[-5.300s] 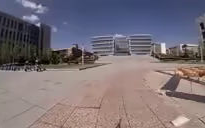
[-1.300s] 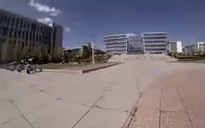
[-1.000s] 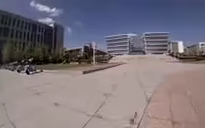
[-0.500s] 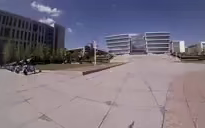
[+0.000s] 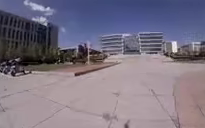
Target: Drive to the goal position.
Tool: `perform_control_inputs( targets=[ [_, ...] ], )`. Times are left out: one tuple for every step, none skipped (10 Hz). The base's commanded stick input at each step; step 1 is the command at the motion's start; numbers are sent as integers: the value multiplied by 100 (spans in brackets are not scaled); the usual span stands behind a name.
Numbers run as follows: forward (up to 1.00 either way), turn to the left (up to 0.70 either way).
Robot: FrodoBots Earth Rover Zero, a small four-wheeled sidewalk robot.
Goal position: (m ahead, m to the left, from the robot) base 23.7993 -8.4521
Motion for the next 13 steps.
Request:
perform_control_inputs(
  targets=[
    [70,0],
    [70,0],
    [70,0],
    [70,0],
    [70,0],
    [70,0],
    [70,0],
    [70,0],
    [70,0],
    [70,-12],
    [70,-34],
    [70,-34],
    [70,-34]
  ],
)
